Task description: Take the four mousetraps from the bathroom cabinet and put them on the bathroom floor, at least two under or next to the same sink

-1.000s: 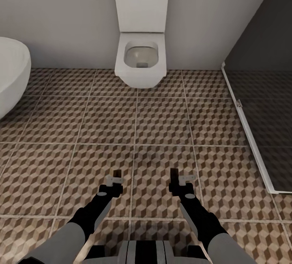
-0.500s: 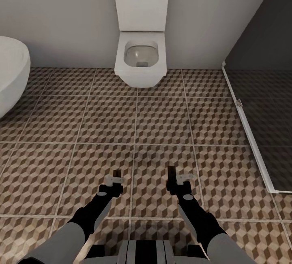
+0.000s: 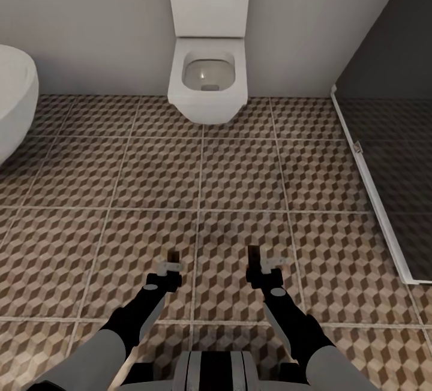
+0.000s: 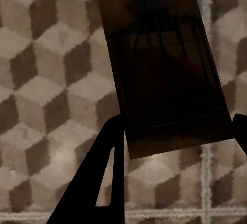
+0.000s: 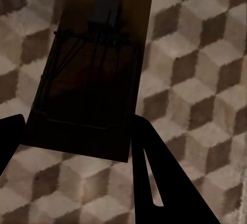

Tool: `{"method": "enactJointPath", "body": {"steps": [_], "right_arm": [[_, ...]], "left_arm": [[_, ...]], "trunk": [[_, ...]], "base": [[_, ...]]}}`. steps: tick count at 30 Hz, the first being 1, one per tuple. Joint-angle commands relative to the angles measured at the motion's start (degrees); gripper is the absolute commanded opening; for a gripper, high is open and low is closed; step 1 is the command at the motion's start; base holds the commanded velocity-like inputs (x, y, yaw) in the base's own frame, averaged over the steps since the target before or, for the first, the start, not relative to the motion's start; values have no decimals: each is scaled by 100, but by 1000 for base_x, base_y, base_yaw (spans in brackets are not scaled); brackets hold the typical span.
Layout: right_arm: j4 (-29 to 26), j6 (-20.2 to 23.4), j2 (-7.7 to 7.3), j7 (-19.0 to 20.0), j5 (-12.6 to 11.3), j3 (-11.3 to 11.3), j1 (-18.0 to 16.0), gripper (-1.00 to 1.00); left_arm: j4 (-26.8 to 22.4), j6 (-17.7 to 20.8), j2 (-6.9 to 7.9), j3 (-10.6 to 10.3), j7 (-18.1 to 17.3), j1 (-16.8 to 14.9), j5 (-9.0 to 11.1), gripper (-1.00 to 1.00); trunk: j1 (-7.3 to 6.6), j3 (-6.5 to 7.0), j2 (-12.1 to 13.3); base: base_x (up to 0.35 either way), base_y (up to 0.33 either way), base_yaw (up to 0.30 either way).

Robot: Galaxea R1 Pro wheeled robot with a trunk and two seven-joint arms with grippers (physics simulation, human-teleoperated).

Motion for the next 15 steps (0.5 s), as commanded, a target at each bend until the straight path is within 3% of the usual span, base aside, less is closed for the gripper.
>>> {"method": "enactJointPath", "body": {"steps": [1,15], "right_arm": [[-9,22,-4,-30,-64,27,-2,-100],[-9,22,-4,-24,-65,27,-2,-100]], "left_arm": [[-11,28,7,-45,53,-2,49,-100],[-11,28,4,-45,53,-2,49,-100]], "trunk": [[22,-30,-43],[329,-408,-604]], "base": [[0,0,0],[0,0,0]]}}
